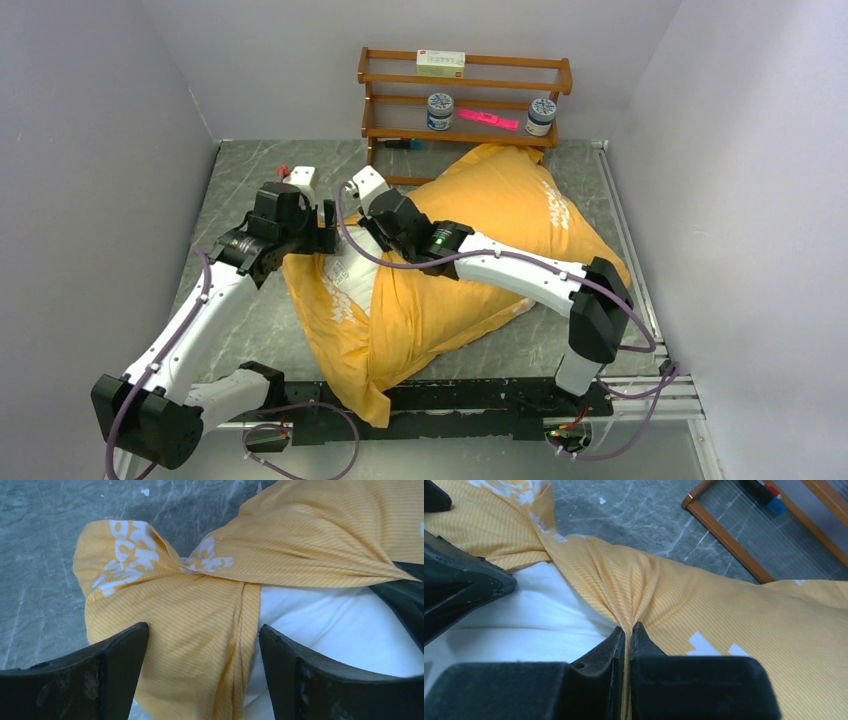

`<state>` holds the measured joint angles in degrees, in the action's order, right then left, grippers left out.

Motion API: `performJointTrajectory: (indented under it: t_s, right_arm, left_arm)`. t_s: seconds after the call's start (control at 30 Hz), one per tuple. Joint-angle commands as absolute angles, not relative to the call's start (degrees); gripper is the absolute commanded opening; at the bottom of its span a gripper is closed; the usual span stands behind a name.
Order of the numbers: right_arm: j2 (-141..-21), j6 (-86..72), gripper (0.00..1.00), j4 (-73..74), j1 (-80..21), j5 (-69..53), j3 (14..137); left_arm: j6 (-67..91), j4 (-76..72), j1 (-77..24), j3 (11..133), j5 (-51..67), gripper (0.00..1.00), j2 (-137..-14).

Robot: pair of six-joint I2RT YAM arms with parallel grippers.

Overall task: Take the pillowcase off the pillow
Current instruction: Remove the pillow from the pillowcase.

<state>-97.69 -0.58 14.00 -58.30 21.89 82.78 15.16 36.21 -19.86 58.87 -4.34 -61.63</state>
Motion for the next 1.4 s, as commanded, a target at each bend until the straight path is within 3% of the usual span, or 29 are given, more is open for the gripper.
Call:
performJointTrajectory:
  t_s: [0.0, 0.13, 0.43, 0.6, 1.1, 1.37]
  right_arm:
    - [-94.7, -0.4, 0.00, 13.4, -58.4, 22.1, 82.1]
    - [-94.4, -0.4, 0.00, 13.4, -58.4, 22.9, 81.7]
    - [-92.9, 1.2, 0.00, 12.9, -58.4, 24.4, 80.4]
    - [-91.2, 1.3, 0.00, 12.7, -57.4, 26.1, 79.1]
    - [-83.8, -1.9, 0.00, 10.8, -49.7, 18.0, 72.4]
    - [-84.5, -0.9, 0.04, 11.4, -50.0, 11.7, 73.2]
  left_arm:
    - [12.6, 38.7, -19.9, 61.0, -8.8, 0.84, -61.1]
    - [15.1, 39.1, -19.9, 57.9, -21.5, 0.78, -59.0]
    - [19.7, 36.5, -19.9, 51.7, -30.3, 0.67, -56.5]
    - [24.0, 35.3, -19.8, 48.3, -34.0, 0.55, -55.7]
    - [31.2, 29.9, -14.9, 39.7, -15.7, 0.17, -53.1]
    - [31.8, 25.4, -14.9, 37.0, -4.1, 0.07, -52.9]
